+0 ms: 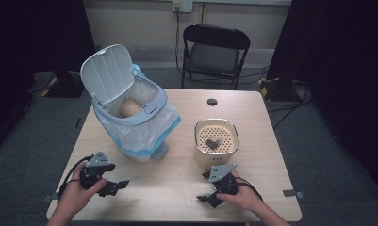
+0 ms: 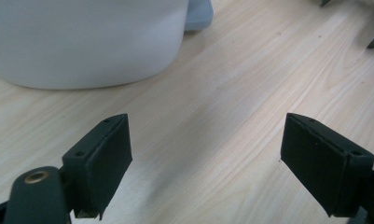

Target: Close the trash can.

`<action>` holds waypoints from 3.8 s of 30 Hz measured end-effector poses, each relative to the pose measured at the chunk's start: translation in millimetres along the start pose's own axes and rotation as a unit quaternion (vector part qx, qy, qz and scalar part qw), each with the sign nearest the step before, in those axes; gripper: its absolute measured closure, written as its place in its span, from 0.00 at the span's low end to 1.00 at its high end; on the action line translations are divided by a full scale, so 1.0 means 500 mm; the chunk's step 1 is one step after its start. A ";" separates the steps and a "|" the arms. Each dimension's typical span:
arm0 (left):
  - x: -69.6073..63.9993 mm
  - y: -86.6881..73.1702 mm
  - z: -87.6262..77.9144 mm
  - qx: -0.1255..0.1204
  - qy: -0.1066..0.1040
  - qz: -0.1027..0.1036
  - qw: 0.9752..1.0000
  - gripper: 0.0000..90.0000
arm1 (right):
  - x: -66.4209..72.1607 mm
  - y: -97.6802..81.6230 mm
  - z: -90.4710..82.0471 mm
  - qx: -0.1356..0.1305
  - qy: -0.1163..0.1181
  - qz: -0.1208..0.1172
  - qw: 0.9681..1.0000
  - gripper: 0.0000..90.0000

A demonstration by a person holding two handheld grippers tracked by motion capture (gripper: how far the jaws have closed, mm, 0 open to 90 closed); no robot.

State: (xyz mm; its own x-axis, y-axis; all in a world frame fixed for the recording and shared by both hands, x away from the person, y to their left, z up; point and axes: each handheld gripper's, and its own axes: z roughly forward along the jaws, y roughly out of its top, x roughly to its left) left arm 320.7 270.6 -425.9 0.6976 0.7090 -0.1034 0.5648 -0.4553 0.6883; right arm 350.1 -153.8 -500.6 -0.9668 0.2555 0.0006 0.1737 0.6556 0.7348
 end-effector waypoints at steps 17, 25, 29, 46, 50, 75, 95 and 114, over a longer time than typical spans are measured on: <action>0.063 0.063 -0.109 -0.009 0.010 -0.016 1.000 0.18 | 0.000 0.000 0.000 0.000 0.000 0.000 1.000 0.15; 0.081 0.106 -0.149 -0.003 0.015 -0.017 1.000 0.18 | 0.000 0.000 0.000 0.000 -0.001 0.000 1.000 0.15; 0.086 0.126 -0.168 -0.016 0.015 -0.020 1.000 0.18 | 0.000 0.000 0.000 0.000 0.000 0.001 1.000 0.15; 0.111 0.204 -0.212 -0.029 0.025 -0.026 0.999 0.18 | 0.000 0.000 0.001 -0.001 -0.001 -0.001 1.000 0.15; 0.120 0.223 -0.216 -0.028 0.034 -0.024 0.999 0.18 | -0.001 0.000 0.001 -0.002 -0.002 -0.002 1.000 0.15; 0.212 0.350 -0.242 -0.054 0.066 -0.015 0.996 0.18 | -0.001 0.000 0.001 -0.002 -0.001 -0.002 1.000 0.15; 0.157 0.409 -0.241 -0.073 0.047 0.013 0.996 0.18 | -0.001 0.000 0.001 -0.002 -0.001 -0.002 1.000 0.15; 0.056 0.450 -0.224 -0.042 0.012 0.048 0.998 0.35 | 0.001 0.000 0.000 0.000 -0.002 0.001 1.000 0.15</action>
State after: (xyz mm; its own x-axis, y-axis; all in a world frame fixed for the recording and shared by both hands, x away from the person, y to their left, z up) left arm 417.9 248.7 -193.5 0.7355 0.6773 -0.0187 0.4568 -0.4753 0.7519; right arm 349.6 -153.9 -500.7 -0.9656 0.2602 -0.0005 0.1761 0.6551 0.7347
